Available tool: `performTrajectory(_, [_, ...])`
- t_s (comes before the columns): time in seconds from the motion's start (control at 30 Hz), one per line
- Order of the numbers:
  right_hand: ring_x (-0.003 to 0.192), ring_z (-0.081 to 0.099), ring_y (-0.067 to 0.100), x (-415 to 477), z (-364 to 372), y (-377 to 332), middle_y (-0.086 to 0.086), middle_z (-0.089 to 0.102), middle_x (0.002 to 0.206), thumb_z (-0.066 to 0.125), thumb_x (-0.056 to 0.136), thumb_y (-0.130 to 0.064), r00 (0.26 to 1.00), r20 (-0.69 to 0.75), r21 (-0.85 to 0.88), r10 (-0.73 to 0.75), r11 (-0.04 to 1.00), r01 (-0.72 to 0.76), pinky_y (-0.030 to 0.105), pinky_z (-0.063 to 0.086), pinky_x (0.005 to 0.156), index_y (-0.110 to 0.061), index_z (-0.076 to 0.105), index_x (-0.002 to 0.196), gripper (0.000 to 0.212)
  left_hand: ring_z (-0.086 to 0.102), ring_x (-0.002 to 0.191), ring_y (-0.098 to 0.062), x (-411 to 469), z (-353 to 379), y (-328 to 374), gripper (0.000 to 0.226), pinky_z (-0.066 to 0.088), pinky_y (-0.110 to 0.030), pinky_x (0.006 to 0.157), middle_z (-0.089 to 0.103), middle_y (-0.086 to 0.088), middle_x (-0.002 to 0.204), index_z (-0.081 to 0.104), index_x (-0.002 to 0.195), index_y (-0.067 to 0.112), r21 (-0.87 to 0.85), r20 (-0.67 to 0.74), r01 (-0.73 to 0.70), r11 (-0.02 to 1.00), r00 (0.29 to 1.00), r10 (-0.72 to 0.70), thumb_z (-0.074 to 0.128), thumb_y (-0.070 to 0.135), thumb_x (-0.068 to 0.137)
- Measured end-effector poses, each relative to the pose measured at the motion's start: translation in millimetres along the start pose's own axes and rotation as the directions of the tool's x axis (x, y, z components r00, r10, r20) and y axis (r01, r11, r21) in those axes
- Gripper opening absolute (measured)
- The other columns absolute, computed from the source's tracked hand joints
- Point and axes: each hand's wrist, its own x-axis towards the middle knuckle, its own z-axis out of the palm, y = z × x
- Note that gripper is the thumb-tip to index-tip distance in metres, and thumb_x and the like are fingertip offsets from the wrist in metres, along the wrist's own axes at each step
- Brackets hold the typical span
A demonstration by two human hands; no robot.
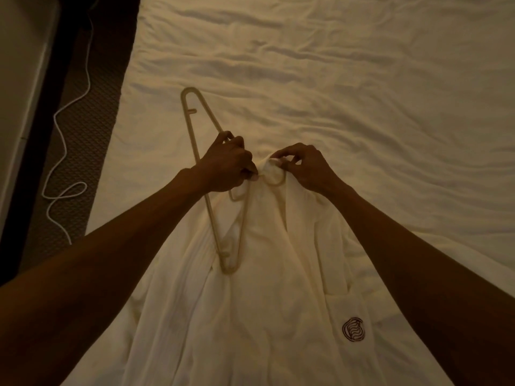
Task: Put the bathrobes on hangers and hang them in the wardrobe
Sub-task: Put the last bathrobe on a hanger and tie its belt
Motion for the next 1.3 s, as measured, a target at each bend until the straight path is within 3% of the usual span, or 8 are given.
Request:
performTrajectory(0.27, [0.081, 0.064, 0.017, 1, 15, 7, 0.001, 0.071, 0.089, 0.083, 0.072, -0.030, 0.982, -0.168, 0.005, 0.082, 0.997, -0.082, 0.039, 0.053, 0.079, -0.017, 0.077, 0.081, 0.017, 0.049, 0.105, -0.013, 13, 0, 5, 0.021, 0.023, -0.036, 0.098, 0.070, 0.017, 0.101, 0.073, 0.110, 0.041, -0.029, 0.168, 0.001, 1.000, 0.986, 0.004, 0.060, 0.035, 0.094])
performTrajectory(0.47, [0.089, 0.060, 0.010, -4, 20, 4, -0.009, 0.065, 0.095, 0.076, 0.075, -0.032, 0.976, -0.217, 0.054, 0.025, 0.998, -0.014, 0.037, 0.051, 0.080, -0.026, 0.076, 0.084, 0.010, 0.047, 0.102, -0.013, 14, 7, 5, 0.020, 0.024, -0.035, 0.096, 0.070, 0.016, 0.096, 0.073, 0.108, 0.040, -0.047, 0.132, 0.003, 0.999, 0.991, 0.003, 0.062, 0.033, 0.093])
performTrajectory(0.6, [0.088, 0.050, 0.004, -8, 21, -6, -0.014, 0.060, 0.095, 0.073, 0.080, -0.033, 0.958, -0.282, -0.090, -0.059, 0.995, 0.034, 0.029, 0.042, 0.074, -0.026, 0.077, 0.086, 0.010, 0.048, 0.102, -0.016, 14, 8, 5, 0.019, 0.023, -0.036, 0.095, 0.071, 0.014, 0.098, 0.074, 0.108, 0.037, -0.055, 0.053, 0.005, 0.998, 0.999, -0.002, 0.062, 0.034, 0.093])
performTrajectory(0.7, [0.089, 0.053, 0.009, -8, 17, -4, -0.017, 0.054, 0.094, 0.073, 0.081, -0.035, 0.935, -0.351, -0.135, -0.054, 0.991, 0.006, 0.036, 0.047, 0.075, -0.024, 0.074, 0.084, 0.011, 0.048, 0.100, -0.017, 6, 12, 0, 0.018, 0.021, -0.036, 0.092, 0.071, 0.013, 0.095, 0.075, 0.106, 0.035, -0.102, -0.027, 0.058, 0.993, 0.998, -0.061, 0.063, 0.030, 0.092])
performTrajectory(0.8, [0.086, 0.056, 0.007, -11, 19, -2, -0.013, 0.056, 0.092, 0.076, 0.079, -0.031, 0.922, -0.387, -0.030, -0.013, 1.000, 0.002, 0.030, 0.048, 0.072, -0.022, 0.074, 0.083, 0.010, 0.049, 0.100, -0.018, -3, 14, -5, 0.015, 0.021, -0.038, 0.094, 0.070, 0.013, 0.090, 0.077, 0.101, 0.034, -0.200, -0.120, 0.119, 0.973, 0.982, -0.144, 0.067, 0.029, 0.091])
performTrajectory(0.97, [0.079, 0.059, 0.008, -17, 21, -6, -0.007, 0.061, 0.090, 0.076, 0.080, -0.034, 0.935, -0.353, 0.156, 0.026, 0.987, 0.032, 0.030, 0.051, 0.073, -0.023, 0.073, 0.083, 0.011, 0.051, 0.100, -0.022, -12, 9, -23, 0.017, 0.020, -0.036, 0.086, 0.072, 0.009, 0.093, 0.077, 0.099, 0.033, -0.306, -0.241, 0.323, 0.896, 0.884, -0.401, 0.062, 0.038, 0.094])
performTrajectory(1.13, [0.079, 0.061, 0.011, -36, 25, -6, -0.002, 0.063, 0.094, 0.068, 0.087, -0.037, 0.926, -0.351, 0.173, 0.138, 0.982, -0.080, 0.029, 0.051, 0.073, -0.017, 0.065, 0.095, 0.022, 0.055, 0.110, -0.021, -16, 19, -7, 0.019, 0.025, -0.042, 0.093, 0.074, 0.005, 0.105, 0.077, 0.095, 0.035, -0.350, -0.086, 0.558, 0.752, 0.781, -0.619, 0.058, 0.035, 0.094])
performTrajectory(1.3, [0.055, 0.066, 0.017, -68, 17, -5, 0.004, 0.070, 0.071, 0.064, 0.092, -0.028, 0.919, -0.195, 0.258, 0.343, 0.922, -0.289, 0.030, 0.053, 0.055, -0.007, 0.062, 0.091, 0.021, 0.055, 0.115, -0.025, -30, 26, 7, 0.026, 0.025, -0.050, 0.106, 0.067, 0.000, 0.112, 0.074, 0.107, 0.029, -0.237, -0.198, 0.499, 0.834, 0.815, -0.544, 0.064, 0.045, 0.089])
